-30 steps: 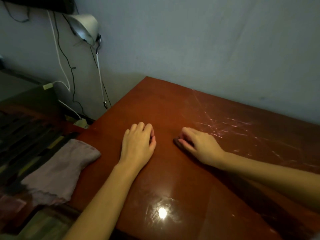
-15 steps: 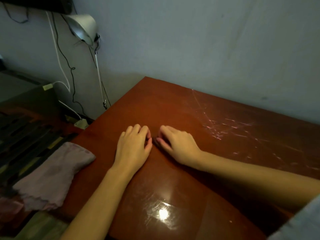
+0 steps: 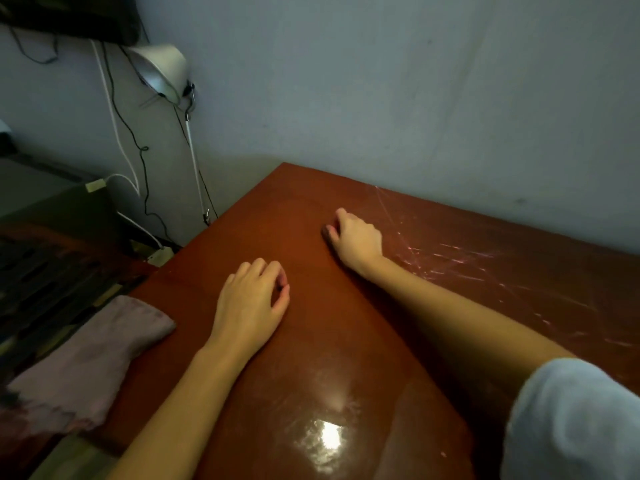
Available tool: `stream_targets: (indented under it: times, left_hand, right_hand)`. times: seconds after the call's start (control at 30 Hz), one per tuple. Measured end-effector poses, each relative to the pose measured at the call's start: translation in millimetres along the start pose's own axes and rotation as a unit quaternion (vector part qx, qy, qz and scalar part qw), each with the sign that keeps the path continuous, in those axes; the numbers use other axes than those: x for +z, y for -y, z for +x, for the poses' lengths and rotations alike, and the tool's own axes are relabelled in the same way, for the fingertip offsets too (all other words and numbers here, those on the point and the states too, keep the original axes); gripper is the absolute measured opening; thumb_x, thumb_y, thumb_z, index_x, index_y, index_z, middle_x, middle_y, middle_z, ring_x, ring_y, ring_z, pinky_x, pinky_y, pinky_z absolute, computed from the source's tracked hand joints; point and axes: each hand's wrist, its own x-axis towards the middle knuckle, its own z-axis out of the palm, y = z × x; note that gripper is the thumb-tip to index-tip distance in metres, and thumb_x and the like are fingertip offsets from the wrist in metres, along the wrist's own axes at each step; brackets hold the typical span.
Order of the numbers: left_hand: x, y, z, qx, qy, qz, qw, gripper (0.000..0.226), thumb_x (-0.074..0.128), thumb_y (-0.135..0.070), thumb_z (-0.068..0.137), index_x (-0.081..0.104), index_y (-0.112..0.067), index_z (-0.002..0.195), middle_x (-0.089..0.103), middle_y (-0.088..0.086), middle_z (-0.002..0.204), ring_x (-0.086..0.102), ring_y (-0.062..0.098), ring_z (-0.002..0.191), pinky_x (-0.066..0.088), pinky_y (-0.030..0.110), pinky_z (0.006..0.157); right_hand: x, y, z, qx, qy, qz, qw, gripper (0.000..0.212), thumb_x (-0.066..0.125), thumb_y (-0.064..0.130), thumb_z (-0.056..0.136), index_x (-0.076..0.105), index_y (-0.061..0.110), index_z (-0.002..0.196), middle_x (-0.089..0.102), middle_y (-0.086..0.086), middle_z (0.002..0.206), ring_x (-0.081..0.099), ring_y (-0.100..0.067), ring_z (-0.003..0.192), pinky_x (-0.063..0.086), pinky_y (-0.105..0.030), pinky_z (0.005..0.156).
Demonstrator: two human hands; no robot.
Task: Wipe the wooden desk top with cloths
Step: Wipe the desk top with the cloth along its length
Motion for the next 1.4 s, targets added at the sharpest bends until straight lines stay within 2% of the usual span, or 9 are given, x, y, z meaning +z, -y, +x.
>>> stream_targets:
  times: [0.2,0.33,0.53,0.7,0.87,0.97,1.07,1.23,1.4]
  left_hand:
    - [-1.5,-1.6,1.2,-0.007,0.011,0.010,1.000,0.004,0.056,-0.031,0.090,0.053,-0.029,0.091,0.048,-0.012,0.086,0.047,0.008,0.080,0.041,0.025,0.067]
    - [-3.6,-6.1,10.1,0.002,0.032,0.014,0.999,0.003,0.055,-0.030,0.090,0.054,-0.029,0.092,0.048,-0.014,0.085,0.047,0.006,0.080,0.041,0.019,0.063]
    - [5.4,-16.2,54.9,0.012,0.057,0.023,0.998,0.005,0.051,-0.030,0.093,0.053,-0.027,0.097,0.050,-0.012,0.088,0.048,0.006,0.083,0.046,0.020,0.067]
    - [26.1,-23.1,95.7,0.001,0.031,0.023,0.999,0.006,0.052,-0.029,0.091,0.054,-0.025,0.095,0.054,-0.006,0.094,0.050,0.013,0.088,0.049,0.029,0.072]
    - [49.1,-20.3,110.8,0.014,0.003,0.023,1.000,0.008,0.053,-0.029,0.089,0.055,-0.023,0.094,0.053,-0.004,0.097,0.051,0.017,0.093,0.046,0.033,0.076]
    - [56.6,-16.6,111.5,0.017,-0.009,0.015,1.000,0.009,0.054,-0.028,0.089,0.057,-0.023,0.096,0.053,-0.005,0.097,0.051,0.016,0.092,0.047,0.032,0.077]
    - [57.8,-17.5,111.7,0.023,-0.012,0.017,1.000,0.009,0.054,-0.027,0.089,0.057,-0.023,0.097,0.053,-0.004,0.097,0.050,0.016,0.092,0.047,0.033,0.078]
    - [56.6,-16.3,111.6,0.018,-0.009,0.010,1.000,0.010,0.054,-0.028,0.089,0.056,-0.024,0.098,0.052,-0.005,0.098,0.050,0.016,0.094,0.047,0.035,0.080]
    - [53.2,-17.3,109.9,0.015,-0.002,0.013,1.000,0.011,0.053,-0.030,0.090,0.055,-0.026,0.099,0.052,-0.005,0.100,0.050,0.016,0.096,0.046,0.034,0.082]
  right_hand:
    - [-28.2,-21.3,-73.5,-0.195,0.037,0.046,0.979,0.023,0.044,0.049,0.095,0.047,0.026,0.093,0.058,0.008,0.094,0.059,-0.016,0.076,0.046,-0.029,0.059]
    - [-32.1,-71.9,-47.9,-0.116,0.025,0.007,0.993,0.024,0.044,0.047,0.096,0.047,0.024,0.091,0.060,0.004,0.093,0.060,-0.017,0.078,0.054,-0.036,0.066]
    - [-12.3,-67.6,22.9,0.010,-0.010,-0.011,1.000,0.022,0.044,0.040,0.097,0.042,0.018,0.093,0.062,-0.009,0.103,0.061,-0.033,0.091,0.040,-0.035,0.066]
    - [-2.0,-39.3,9.4,-0.055,-0.010,0.014,0.998,0.025,0.044,0.044,0.096,0.046,0.019,0.100,0.060,-0.004,0.101,0.062,-0.032,0.088,0.039,-0.034,0.063]
    - [-24.2,-64.4,-28.6,-0.155,0.039,0.055,0.986,0.024,0.045,0.051,0.093,0.048,0.028,0.091,0.058,0.010,0.092,0.059,-0.013,0.077,0.050,-0.030,0.064]
    - [-31.1,-97.0,-16.2,-0.099,0.040,0.043,0.993,0.022,0.048,0.049,0.094,0.050,0.027,0.091,0.057,0.010,0.090,0.058,-0.013,0.078,0.046,-0.027,0.064]
    - [-24.5,-118.1,22.5,-0.009,0.000,0.005,1.000,0.024,0.049,0.045,0.095,0.049,0.022,0.092,0.062,-0.001,0.094,0.061,-0.027,0.083,0.039,-0.031,0.062]
    - [2.9,-92.6,76.1,0.077,-0.041,0.012,0.996,0.027,0.047,0.040,0.096,0.050,0.013,0.101,0.062,-0.011,0.108,0.061,-0.036,0.095,0.039,-0.035,0.067]
    - [10.4,-51.5,63.1,0.004,-0.033,0.039,0.999,0.024,0.047,0.043,0.094,0.050,0.019,0.098,0.062,-0.005,0.103,0.061,-0.031,0.090,0.037,-0.033,0.065]
